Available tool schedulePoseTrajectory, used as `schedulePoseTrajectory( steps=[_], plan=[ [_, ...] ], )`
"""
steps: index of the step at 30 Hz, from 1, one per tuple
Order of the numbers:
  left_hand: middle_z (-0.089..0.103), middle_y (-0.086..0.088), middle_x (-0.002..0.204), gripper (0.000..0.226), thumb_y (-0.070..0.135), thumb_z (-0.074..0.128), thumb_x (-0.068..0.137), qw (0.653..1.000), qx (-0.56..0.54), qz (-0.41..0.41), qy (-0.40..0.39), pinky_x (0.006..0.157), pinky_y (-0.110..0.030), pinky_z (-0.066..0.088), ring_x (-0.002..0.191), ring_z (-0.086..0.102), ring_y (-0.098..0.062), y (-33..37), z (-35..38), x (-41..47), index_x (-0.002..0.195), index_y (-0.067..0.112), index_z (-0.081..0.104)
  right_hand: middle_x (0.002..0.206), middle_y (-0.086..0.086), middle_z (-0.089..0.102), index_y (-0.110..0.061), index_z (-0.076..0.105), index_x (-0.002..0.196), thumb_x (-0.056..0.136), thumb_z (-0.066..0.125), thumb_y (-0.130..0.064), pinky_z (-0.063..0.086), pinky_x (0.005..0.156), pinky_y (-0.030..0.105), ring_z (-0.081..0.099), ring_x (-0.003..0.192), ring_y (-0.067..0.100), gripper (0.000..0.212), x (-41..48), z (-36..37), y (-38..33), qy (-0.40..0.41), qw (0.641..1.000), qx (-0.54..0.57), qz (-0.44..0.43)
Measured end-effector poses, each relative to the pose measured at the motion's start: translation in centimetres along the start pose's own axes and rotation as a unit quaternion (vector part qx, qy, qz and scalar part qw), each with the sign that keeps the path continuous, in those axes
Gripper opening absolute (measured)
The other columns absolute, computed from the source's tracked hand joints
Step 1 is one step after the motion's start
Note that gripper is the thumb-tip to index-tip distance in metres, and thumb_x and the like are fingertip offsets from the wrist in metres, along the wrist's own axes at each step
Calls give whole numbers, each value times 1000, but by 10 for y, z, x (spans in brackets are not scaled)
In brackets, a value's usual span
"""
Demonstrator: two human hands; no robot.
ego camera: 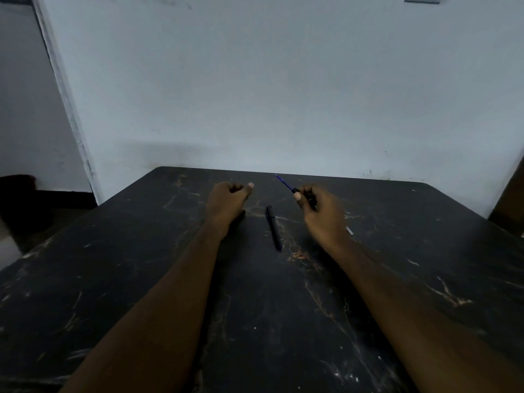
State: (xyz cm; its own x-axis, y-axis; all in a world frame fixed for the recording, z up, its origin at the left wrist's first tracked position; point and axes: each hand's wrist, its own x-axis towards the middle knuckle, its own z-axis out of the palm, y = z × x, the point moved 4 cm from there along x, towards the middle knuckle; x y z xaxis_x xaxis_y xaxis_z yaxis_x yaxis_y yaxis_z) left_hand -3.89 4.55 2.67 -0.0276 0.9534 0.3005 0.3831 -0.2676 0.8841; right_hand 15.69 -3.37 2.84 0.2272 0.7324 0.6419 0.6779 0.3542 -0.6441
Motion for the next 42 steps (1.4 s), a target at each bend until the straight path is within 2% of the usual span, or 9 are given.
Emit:
schedulePoseTrajectory(
  steps=[3,7,9,11,13,19,32,38,42],
  plan=[
    [50,-3,65,34,36,60,95,991,-133,-14,29,55,-25,36,57,43,-11,6,-2,1,76,7,61,87,-2,62,-8,65,99,96,58,-23,35,61,11,54,77,10,17,-1,0,0,-4,1000,4,-7],
    [59,-1,72,31,34,54,98,960,-274,-59,11,45,-20,41,55,50,-9,4,1,4,91,6,64,90,0,64,-8,65,100,95,60,-24,39,65,26,58,82,14,17,-1,0,1,0,1000,-6,-5],
    [59,-2,73,21,24,52,100,933,-355,-54,-6,50,-23,48,55,54,-12,8,5,4,91,8,62,93,1,65,-9,66,102,95,61,-24,40,65,25,59,84,14,17,0,1,1,-5,1000,-10,-4],
    [59,-4,76,12,14,49,101,903,-425,-55,-39,60,-26,55,60,62,-13,12,10,3,106,9,59,93,-1,64,-10,66,103,95,61,-24,39,64,18,57,84,12,17,0,2,1,-10,1000,-14,-3],
    [61,-6,82,20,9,48,100,882,-461,-64,-75,69,-26,58,72,68,-15,14,14,1,119,8,55,92,-4,62,-11,66,104,95,61,-24,37,64,13,56,84,10,17,0,2,0,-14,1000,-15,-2],
    [68,-6,95,11,17,54,98,872,-470,-56,-126,73,-28,60,85,73,-20,19,18,-5,96,9,62,91,-4,62,-10,67,104,94,62,-23,38,64,14,57,83,11,17,0,1,0,-13,1000,-18,-3],
    [73,-4,99,14,19,56,97,883,-437,-26,-166,69,-25,58,88,73,-16,23,26,-10,100,9,65,87,-5,61,-11,69,102,93,63,-23,33,59,7,50,74,-5,16,0,4,0,-24,999,-32,-13],
    [75,-5,101,10,18,60,95,892,-412,-15,-186,67,-24,56,89,73,-17,22,31,-10,99,12,67,88,-2,63,-11,68,100,93,63,-24,38,62,22,57,81,12,16,1,5,4,-20,999,-22,-11],
    [74,-9,105,14,21,62,93,912,-365,4,-187,66,-24,56,88,73,-18,22,32,-12,99,9,67,90,0,65,-10,69,100,91,66,-24,40,66,26,58,82,13,17,2,4,4,-7,1000,-21,-13]
  ],
)
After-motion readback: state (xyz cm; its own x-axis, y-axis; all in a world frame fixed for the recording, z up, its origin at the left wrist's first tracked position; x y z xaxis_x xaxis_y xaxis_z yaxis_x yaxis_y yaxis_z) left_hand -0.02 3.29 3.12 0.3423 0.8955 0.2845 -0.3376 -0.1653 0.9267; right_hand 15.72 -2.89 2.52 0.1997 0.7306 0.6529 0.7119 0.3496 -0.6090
